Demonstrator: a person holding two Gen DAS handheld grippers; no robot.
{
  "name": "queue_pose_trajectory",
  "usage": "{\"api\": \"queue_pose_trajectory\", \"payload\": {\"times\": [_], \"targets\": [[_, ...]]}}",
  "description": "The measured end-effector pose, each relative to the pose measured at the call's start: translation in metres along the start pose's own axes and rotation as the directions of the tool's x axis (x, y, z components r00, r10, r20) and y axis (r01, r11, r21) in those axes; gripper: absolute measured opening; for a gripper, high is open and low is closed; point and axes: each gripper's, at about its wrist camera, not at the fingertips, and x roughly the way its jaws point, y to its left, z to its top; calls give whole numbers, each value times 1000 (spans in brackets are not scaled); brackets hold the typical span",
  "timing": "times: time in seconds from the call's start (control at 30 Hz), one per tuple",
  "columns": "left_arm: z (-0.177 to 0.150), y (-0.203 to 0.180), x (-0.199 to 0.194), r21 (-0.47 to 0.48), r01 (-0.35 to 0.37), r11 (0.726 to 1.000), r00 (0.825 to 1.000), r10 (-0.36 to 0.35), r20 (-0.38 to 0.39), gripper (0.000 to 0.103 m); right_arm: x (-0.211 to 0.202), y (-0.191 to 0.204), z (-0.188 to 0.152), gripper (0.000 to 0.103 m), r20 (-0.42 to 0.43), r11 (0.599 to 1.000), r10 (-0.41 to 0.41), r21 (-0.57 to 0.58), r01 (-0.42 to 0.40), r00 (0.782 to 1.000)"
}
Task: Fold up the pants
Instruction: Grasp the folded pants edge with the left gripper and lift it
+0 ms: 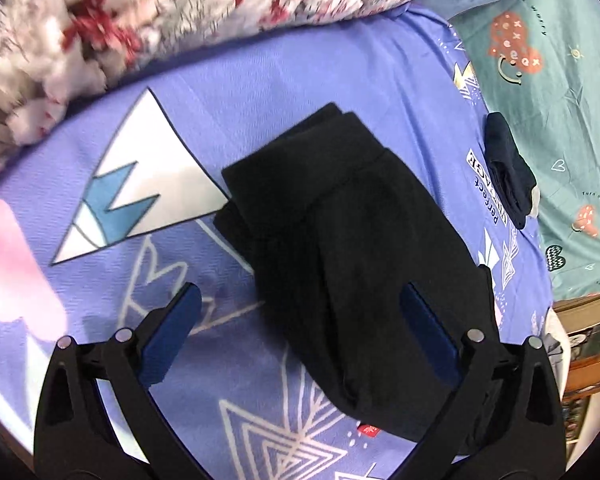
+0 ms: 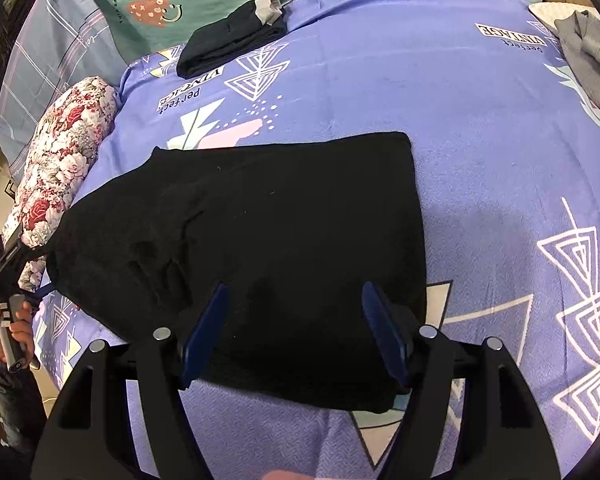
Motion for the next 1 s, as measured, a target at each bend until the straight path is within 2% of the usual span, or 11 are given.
{"api": "queue_pose_trajectory", "payload": {"times": [0.17, 0.33, 0.37, 0.4, 0.47, 0.57, 0.67, 0.77, 0.87, 0.9, 1.0], "targets": [[16, -2, 18, 0, 62, 998, 998, -62, 7, 92, 4, -2, 1, 70, -7, 1000, 8, 20, -8, 1000], [29, -19, 32, 29, -6, 1000, 1000, 6, 10, 87, 6, 4, -1, 70, -10, 1000, 14, 11, -14, 1000], [28, -22, 32, 37, -71, 997, 997, 70, 41, 71, 6, 4, -1, 70, -11, 1000, 18, 7, -18, 1000], [27, -25, 31, 44, -115, 992, 992, 112, 63, 47, 7, 5, -1, 70, -12, 1000, 19, 5, -19, 1000], [22, -31, 31, 81, -119, 990, 991, 113, 73, 35, 7, 4, -2, 70, -13, 1000, 21, 9, -21, 1000], [17, -44, 21, 133, -139, 981, 986, 124, 110, 29, 5, -1, -3, 70, -8, 999, 30, 25, -29, 1000], [12, -63, 2, 178, -91, 980, 988, 66, 143, 26, 2, -6, -3, 70, 1, 999, 31, 39, -31, 1000], [0, -94, -23, 290, -38, 956, 984, -14, 177, 26, -2, -11, -2, 70, 13, 998, 24, 54, -25, 1000], [-16, -133, -48, 399, 22, 917, 976, -106, 190, 26, -7, -19, -2, 70, 31, 997, 27, 69, -29, 999], [-23, -149, -58, 437, 79, 896, 972, -166, 165, 26, -9, -20, -3, 70, 35, 997, 26, 73, -28, 999], [-43, -182, -70, 513, 181, 839, 959, -265, 96, 26, -14, -27, -3, 70, 49, 996, 24, 89, -29, 999]]}}
